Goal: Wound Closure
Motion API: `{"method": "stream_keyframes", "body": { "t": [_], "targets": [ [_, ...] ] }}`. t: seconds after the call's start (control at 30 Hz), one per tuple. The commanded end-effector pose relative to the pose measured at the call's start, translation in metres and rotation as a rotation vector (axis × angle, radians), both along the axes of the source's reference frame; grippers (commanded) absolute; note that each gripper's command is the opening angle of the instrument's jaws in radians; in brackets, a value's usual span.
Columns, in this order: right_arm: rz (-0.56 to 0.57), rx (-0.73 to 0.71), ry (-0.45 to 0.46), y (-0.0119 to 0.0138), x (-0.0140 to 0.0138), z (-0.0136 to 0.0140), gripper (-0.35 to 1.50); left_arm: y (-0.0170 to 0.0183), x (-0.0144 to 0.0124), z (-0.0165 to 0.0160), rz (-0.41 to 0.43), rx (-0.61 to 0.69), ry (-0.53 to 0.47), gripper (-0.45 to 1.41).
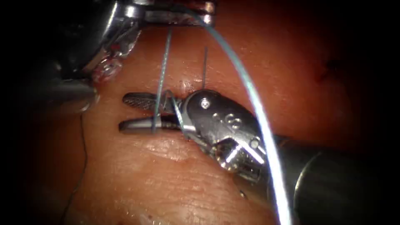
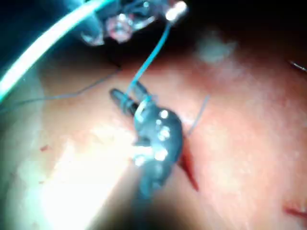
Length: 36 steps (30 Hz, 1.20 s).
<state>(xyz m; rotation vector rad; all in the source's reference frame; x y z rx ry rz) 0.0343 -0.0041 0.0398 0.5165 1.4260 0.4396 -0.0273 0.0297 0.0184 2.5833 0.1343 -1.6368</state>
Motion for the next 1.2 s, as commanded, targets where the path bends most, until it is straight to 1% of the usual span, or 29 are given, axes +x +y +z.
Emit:
{"method": "stream_keyframes", "body": {
  "t": [0.03, 0.27, 0.43, 0.47, 0.57, 0.67, 0.77, 0.87, 0.97, 1.1, 1.2],
  "targets": [
    [0.002, -0.002, 0.027, -0.0001, 0.0006, 0.0005, 0.15, 0.0007, -0.0006, 0.0011, -0.008, -0.005, -0.007, -0.45],
    [-0.016, -0.001, 0.093, -0.0002, 0.0006, 0.0003, 0.14, 0.0016, -0.0015, 0.0044, -0.035, -0.011, -0.003, -0.45],
    [-0.018, 0.025, 0.142, -0.0003, 0.0004, 0.0, 0.14, 0.0017, -0.0013, 0.0056, -0.042, -0.011, 0.0, -0.45],
    [-0.018, 0.033, 0.145, -0.0003, 0.0003, -0.0001, 0.22, 0.0016, -0.001, 0.0058, -0.044, -0.011, 0.003, -0.45],
    [-0.001, 0.055, 0.162, -0.0001, -0.0002, -0.0006, 0.59, 0.0015, -0.0003, 0.0064, -0.046, -0.014, 0.007, -0.45],
    [0.025, 0.095, 0.19, 0.0003, -0.0003, -0.0009, 0.86, 0.0014, 0.0001, 0.0071, -0.044, -0.009, 0.013, -0.45],
    [0.04, 0.116, 0.221, 0.0004, -0.0003, -0.0011, 0.96, 0.0012, 0.0001, 0.0078, -0.044, -0.01, 0.014, -0.45],
    [0.046, 0.13, 0.234, 0.0005, -0.0003, -0.0013, 1.01, 0.0009, 0.0002, 0.0085, -0.043, -0.005, 0.02, -0.45],
    [0.056, 0.152, 0.257, 0.0005, -0.0003, -0.0016, 1.01, 0.0008, 0.0005, 0.0092, -0.047, -0.008, 0.021, -0.45],
    [0.074, 0.175, 0.294, 0.0007, -0.0006, -0.002, 0.93, 0.0005, 0.0015, 0.0103, -0.053, 0.0, 0.028, -0.45],
    [0.081, 0.194, 0.315, 0.0009, -0.0009, -0.0019, 0.91, 0.0001, 0.0023, 0.011, -0.057, 0.004, 0.037, -0.45]
  ]
}}
